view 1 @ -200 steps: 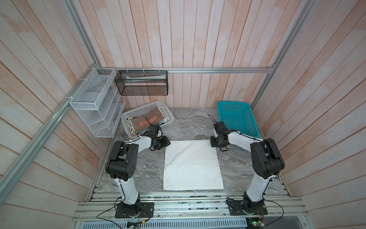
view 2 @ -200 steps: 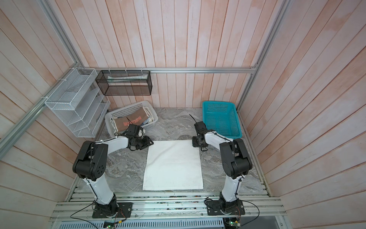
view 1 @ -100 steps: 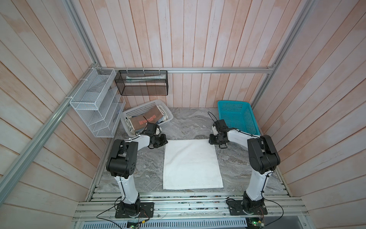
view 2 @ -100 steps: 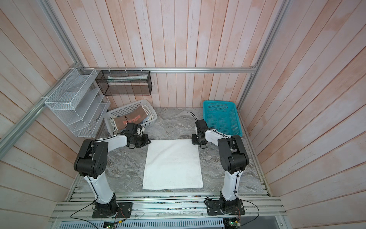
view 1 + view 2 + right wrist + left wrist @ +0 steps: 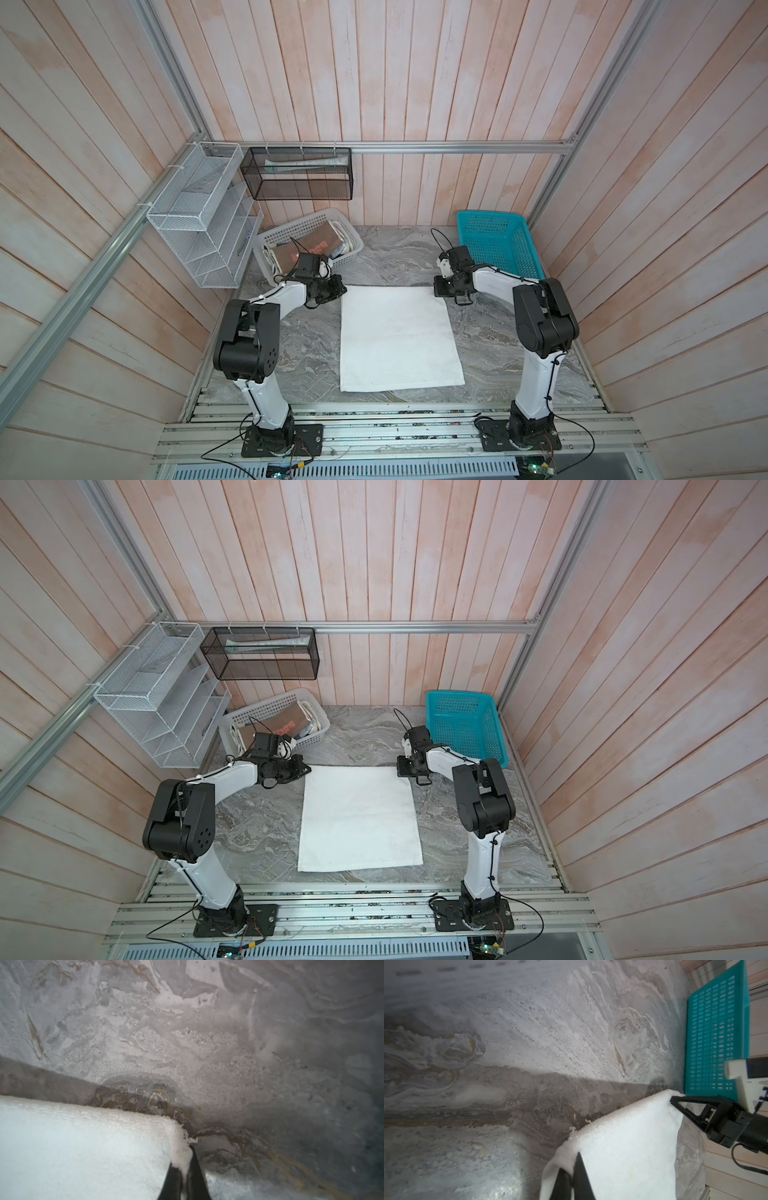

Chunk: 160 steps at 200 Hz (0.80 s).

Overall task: Fold and stack the towels
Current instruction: 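Reach both grippers to the towel's far edge and grasp its corners, then fold the far edge over toward the robot with both grippers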

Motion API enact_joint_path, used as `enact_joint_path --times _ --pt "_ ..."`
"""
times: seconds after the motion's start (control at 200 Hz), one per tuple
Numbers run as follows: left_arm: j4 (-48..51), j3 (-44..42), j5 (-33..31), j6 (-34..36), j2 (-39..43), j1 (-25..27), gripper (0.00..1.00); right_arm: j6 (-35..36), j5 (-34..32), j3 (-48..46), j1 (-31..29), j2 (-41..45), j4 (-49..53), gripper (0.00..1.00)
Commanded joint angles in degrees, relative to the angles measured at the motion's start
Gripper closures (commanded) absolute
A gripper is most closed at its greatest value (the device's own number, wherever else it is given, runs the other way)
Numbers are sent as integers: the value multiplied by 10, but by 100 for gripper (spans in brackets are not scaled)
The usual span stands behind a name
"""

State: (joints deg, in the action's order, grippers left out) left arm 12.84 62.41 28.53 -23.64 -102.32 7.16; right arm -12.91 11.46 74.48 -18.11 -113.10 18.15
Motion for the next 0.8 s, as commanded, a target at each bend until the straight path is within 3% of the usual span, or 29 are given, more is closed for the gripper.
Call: enact_joint_path --times 0.0,0.29,0.54,0.645,0.795 --pt "-2 13 36 22 24 -23 100 29 -16 0 1 57 -27 100" --pt "-15 4 65 40 78 -29 100 64 -29 -33 1 142 -50 100" --pt "-95 -126 85 7 134 -28 100 37 -8 -190 -15 233 -130 100" --pt "-130 -184 93 -14 145 -28 100 35 -10 -214 -15 241 -131 100" --pt "-111 -199 98 -14 166 -27 100 37 -5 -215 -16 251 -119 100"
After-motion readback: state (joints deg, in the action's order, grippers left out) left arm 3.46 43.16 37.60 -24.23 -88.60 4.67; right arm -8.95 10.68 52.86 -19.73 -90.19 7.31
